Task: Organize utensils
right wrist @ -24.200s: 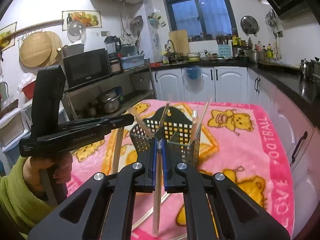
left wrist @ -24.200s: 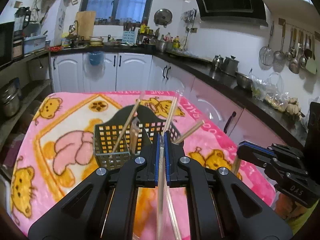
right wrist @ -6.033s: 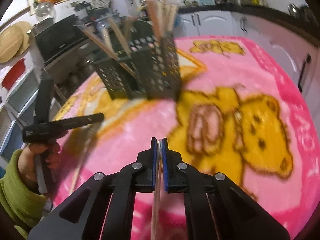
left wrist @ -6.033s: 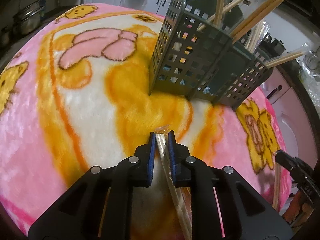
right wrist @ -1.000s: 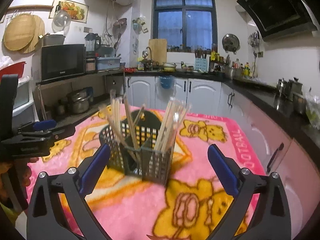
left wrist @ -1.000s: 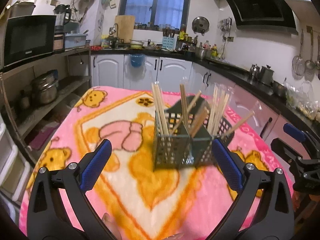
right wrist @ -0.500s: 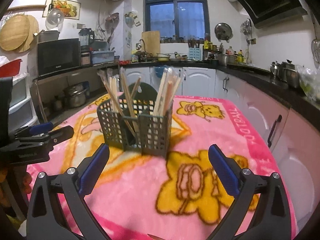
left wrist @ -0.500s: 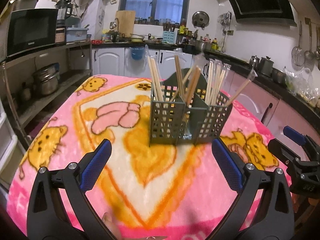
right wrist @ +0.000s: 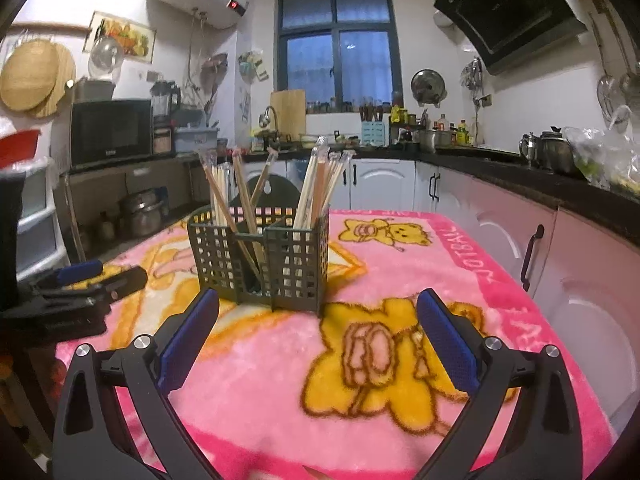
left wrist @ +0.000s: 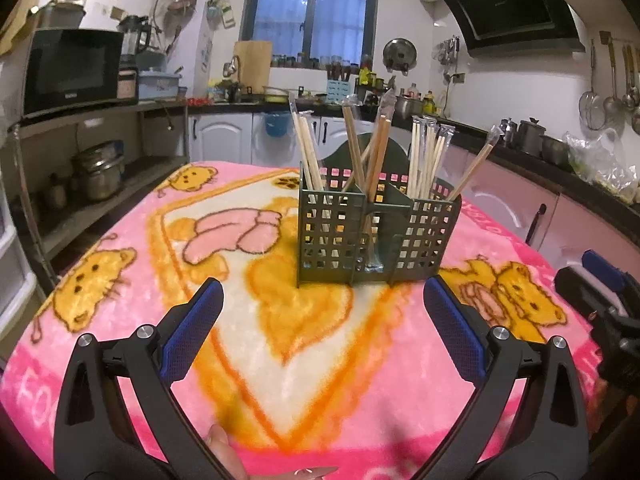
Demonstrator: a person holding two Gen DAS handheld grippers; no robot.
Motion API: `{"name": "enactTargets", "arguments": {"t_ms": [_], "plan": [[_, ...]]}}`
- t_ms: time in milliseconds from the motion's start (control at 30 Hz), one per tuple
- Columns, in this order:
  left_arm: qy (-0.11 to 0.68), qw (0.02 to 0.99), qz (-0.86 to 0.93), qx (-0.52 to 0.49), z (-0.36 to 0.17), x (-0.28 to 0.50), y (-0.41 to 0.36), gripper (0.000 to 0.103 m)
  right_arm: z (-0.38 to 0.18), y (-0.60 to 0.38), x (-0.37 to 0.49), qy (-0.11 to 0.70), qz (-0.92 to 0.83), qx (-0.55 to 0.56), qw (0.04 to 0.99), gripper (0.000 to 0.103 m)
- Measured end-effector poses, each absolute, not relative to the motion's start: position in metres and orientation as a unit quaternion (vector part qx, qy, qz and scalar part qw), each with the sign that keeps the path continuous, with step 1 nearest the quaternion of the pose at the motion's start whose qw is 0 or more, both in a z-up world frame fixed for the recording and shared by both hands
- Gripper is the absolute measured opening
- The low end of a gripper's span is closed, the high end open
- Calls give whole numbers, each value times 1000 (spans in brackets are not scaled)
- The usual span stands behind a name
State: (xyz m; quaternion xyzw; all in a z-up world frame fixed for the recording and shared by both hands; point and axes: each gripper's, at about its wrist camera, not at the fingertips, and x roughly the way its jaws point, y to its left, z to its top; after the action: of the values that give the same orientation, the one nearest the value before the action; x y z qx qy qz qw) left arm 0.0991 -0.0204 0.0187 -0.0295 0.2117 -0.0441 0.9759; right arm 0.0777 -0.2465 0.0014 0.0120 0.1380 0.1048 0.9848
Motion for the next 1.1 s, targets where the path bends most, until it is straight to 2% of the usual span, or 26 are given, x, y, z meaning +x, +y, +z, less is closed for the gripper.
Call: {"name": "enactTargets", "arguments": {"t_ms": [233,1100], "plan": [[176,983,-43,-30,15,95,-22,92,0,-254,72,106,92,25,990,96],[178,983,-40,-34,12,96,-19,92,-5,-254,74,117,96,26,988,96]]}}
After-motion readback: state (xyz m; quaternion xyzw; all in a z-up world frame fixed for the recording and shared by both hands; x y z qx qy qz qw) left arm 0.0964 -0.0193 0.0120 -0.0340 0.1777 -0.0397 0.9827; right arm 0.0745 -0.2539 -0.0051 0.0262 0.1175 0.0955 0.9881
